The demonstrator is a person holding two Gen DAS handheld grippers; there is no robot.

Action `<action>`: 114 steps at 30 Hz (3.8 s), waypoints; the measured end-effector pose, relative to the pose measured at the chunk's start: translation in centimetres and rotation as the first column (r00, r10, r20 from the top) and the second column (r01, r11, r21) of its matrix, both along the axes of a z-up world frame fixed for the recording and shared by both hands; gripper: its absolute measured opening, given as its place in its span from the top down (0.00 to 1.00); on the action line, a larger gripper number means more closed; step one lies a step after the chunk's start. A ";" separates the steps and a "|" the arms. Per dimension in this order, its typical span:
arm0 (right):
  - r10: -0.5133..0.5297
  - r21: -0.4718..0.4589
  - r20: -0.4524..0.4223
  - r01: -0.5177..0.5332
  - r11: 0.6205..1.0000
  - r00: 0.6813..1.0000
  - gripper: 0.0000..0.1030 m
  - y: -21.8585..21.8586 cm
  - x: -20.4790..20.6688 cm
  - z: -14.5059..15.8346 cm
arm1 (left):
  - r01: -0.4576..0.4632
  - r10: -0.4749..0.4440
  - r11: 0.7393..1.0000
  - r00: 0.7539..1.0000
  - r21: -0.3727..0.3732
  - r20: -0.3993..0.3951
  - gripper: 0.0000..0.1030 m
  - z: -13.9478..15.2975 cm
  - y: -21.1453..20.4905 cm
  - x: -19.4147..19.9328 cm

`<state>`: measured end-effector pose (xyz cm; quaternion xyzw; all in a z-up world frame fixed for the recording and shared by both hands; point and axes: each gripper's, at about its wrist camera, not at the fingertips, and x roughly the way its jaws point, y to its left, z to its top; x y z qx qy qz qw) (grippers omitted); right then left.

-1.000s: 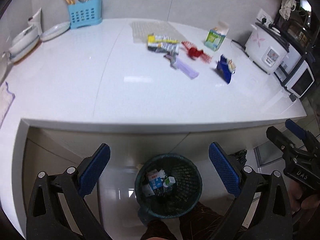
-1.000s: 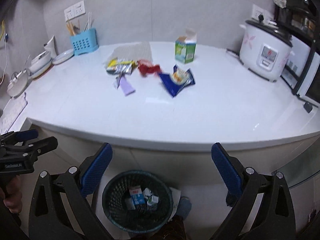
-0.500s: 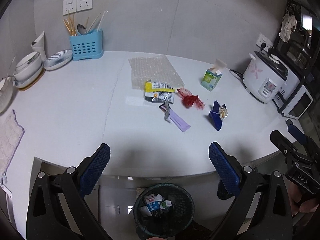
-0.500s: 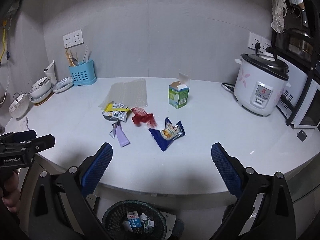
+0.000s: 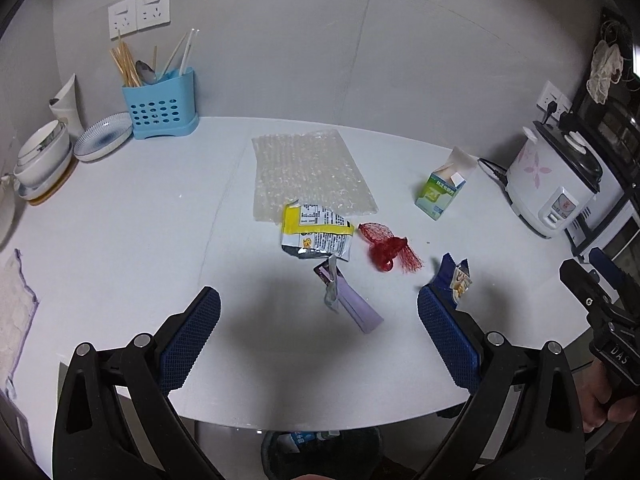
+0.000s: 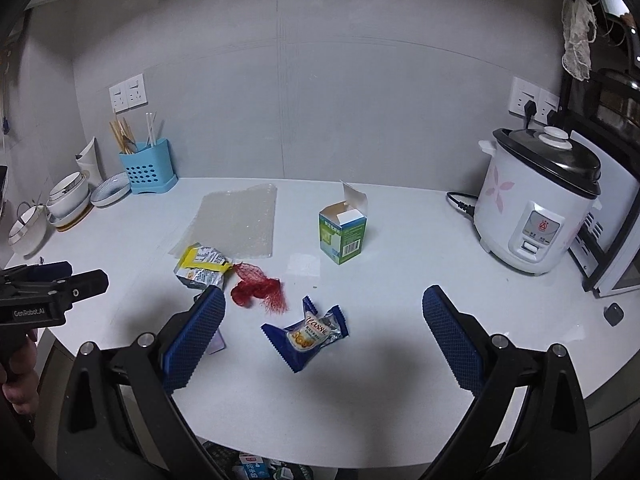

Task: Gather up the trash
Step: 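Raise both tools back up toward the counter items, then grasp the yellow snack wrapper with the left tool while the right tool grasps the green-white box, then carry the snack wrapper and green-white box down over the trash bin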

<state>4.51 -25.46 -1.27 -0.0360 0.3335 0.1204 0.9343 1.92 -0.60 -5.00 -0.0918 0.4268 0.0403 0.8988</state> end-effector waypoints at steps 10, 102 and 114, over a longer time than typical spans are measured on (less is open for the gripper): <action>0.026 -0.035 -0.045 -0.027 0.999 0.999 0.08 -0.5 8.5 -2.8 | -0.030 0.031 0.999 0.997 0.018 -0.071 0.06 -2.8 -0.2 6.8; 0.031 -0.079 -0.047 -0.035 0.996 0.998 0.55 1.3 13.2 -4.6 | 0.008 -0.006 1.000 0.998 0.027 -0.066 0.46 -2.7 0.9 10.1; -0.011 -0.072 -0.027 0.009 0.997 1.000 0.55 2.1 8.0 -2.7 | 0.060 -0.060 0.998 0.998 0.023 -0.022 0.46 -0.5 1.2 5.9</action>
